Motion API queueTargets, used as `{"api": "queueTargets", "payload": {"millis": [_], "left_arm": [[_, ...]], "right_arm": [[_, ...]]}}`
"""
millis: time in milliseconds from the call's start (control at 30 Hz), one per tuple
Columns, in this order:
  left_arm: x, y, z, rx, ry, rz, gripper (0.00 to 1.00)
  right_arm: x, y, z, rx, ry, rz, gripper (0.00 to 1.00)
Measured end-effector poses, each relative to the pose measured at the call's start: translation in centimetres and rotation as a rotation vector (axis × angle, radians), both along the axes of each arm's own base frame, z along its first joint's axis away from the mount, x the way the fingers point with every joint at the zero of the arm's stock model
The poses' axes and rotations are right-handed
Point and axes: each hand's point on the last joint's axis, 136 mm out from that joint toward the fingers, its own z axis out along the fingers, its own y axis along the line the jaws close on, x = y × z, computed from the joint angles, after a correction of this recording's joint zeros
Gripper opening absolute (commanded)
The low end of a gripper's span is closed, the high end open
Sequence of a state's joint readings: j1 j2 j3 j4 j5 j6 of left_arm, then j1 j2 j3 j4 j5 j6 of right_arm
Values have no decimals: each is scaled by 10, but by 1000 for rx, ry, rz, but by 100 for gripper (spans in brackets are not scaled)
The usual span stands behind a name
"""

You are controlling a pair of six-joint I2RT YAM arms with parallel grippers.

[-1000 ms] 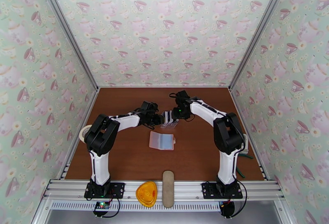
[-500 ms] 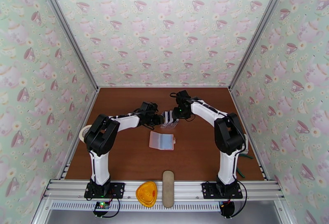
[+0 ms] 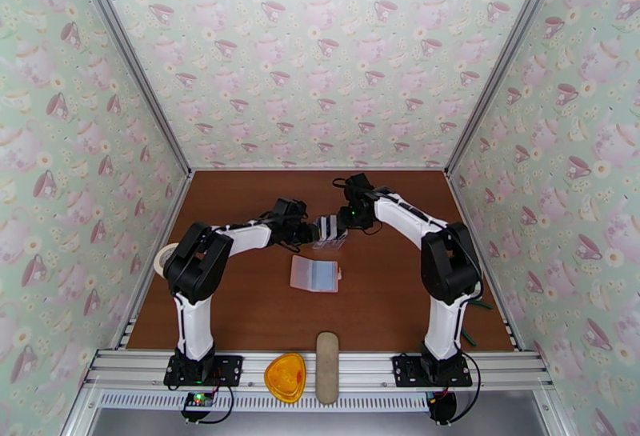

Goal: Put the credit cards into the card holder

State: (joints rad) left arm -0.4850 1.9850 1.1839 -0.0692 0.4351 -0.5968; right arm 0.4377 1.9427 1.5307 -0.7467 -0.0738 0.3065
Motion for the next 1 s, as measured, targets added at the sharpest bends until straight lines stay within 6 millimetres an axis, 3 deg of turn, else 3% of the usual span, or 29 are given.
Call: {"api": "queueTargets", "payload": {"millis": [267,600,733,833,1000], "left_arm": [[0,0,0,-4,4,3,39],[0,0,0,-5,4,3,40],[0,0,0,-5,4,3,40],[0,0,0,-5,4,3,40],[0,0,0,-5,4,3,40]], "right_arm": [[-1,3,2,13,0,13,30],[-2,3,6,14,-5,15,28],[-2,5,8,15,-9,25,19],[-2,8,10,20,-14,36,7],[-3,15,14,37,-19,50,4]]}}
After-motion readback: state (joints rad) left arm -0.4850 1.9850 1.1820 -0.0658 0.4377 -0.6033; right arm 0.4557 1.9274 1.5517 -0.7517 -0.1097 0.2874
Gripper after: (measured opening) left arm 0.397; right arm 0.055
